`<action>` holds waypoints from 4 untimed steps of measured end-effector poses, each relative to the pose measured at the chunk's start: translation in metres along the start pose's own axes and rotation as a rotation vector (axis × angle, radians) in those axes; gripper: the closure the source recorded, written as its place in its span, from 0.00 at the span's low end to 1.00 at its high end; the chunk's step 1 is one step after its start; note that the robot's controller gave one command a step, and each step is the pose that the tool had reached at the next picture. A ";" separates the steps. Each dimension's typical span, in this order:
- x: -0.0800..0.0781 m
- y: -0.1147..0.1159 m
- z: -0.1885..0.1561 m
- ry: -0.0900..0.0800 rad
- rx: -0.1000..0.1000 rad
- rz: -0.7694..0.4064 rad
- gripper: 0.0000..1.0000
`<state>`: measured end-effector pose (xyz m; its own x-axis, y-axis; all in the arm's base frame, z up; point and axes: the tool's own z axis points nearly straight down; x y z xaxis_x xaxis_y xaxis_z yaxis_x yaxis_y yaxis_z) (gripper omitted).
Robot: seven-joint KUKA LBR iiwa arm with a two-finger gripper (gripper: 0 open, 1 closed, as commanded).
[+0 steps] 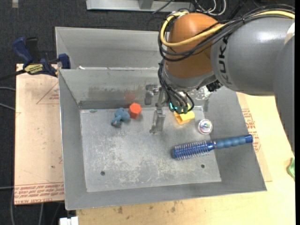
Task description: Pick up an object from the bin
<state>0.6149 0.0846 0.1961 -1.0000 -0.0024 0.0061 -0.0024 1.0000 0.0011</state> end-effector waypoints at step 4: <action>-0.043 0.043 0.125 -0.004 -0.001 0.039 0.00</action>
Offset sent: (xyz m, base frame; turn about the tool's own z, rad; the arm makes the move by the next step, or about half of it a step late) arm 0.0276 0.0343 -0.0618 0.0182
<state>0.6567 0.1280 0.0708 -0.9993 0.0366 0.0018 0.0366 0.9993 0.0024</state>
